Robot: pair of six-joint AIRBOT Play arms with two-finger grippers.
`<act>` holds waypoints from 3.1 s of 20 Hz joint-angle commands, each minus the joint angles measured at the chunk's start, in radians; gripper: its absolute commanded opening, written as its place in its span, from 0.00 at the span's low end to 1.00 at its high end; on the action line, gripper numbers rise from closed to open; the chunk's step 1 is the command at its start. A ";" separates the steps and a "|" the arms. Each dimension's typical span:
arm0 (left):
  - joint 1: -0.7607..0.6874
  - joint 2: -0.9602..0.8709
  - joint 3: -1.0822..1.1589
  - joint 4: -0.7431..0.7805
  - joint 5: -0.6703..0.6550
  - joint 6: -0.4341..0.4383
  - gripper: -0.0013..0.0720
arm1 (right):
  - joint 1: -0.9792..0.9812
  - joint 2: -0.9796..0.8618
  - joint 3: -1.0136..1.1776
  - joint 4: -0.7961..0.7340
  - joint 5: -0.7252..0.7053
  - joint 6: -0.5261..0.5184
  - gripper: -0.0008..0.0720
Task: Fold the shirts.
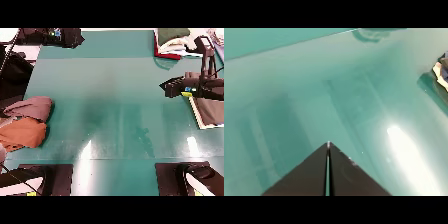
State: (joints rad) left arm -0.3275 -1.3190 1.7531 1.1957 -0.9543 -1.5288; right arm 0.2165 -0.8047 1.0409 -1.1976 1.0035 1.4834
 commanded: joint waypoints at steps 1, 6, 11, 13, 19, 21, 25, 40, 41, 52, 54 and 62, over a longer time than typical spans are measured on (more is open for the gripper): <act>0.000 0.000 0.000 0.000 0.029 0.000 0.05 | 0.001 0.001 0.001 0.001 -0.001 0.002 0.04; 0.000 0.000 0.000 0.000 0.041 0.000 0.05 | 0.001 0.001 0.001 0.001 0.000 0.002 0.04; 0.000 0.000 0.000 0.000 0.041 0.000 0.05 | 0.001 0.001 0.001 0.001 0.003 0.002 0.04; 0.000 0.000 0.000 -0.001 0.042 0.000 0.05 | 0.001 0.001 0.001 0.001 0.003 0.002 0.04; 0.164 0.072 -0.001 0.122 -0.130 0.010 0.05 | 0.001 0.001 0.001 0.001 0.007 0.002 0.04; 0.259 0.083 -0.005 0.223 -0.283 0.011 0.05 | 0.001 0.001 0.001 0.001 0.005 0.002 0.04; 0.406 0.080 -0.192 0.370 -0.403 0.011 0.22 | 0.001 0.001 0.001 0.001 -0.001 0.002 0.04; 0.539 0.109 -0.649 0.397 -0.079 -0.063 0.05 | 0.001 0.003 0.007 0.002 -0.060 0.004 0.04; 0.532 0.139 -0.595 0.396 -0.092 -0.058 0.05 | 0.001 0.002 0.027 0.002 -0.058 0.014 0.04; -0.066 0.341 -0.100 0.398 -0.296 0.013 0.05 | 0.001 0.002 0.318 -0.009 -0.061 0.018 0.04; -0.186 0.293 -0.100 0.397 -0.303 0.008 0.05 | 0.001 0.002 0.325 -0.009 -0.061 0.018 0.04; -0.465 -0.080 -0.100 0.137 -0.104 0.011 0.76 | 0.001 0.002 0.323 -0.006 -0.040 0.019 0.04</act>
State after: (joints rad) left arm -0.7216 -1.2842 1.6505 1.4689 -1.1702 -1.5192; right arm 0.2173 -0.8028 1.3617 -1.2057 0.9535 1.5021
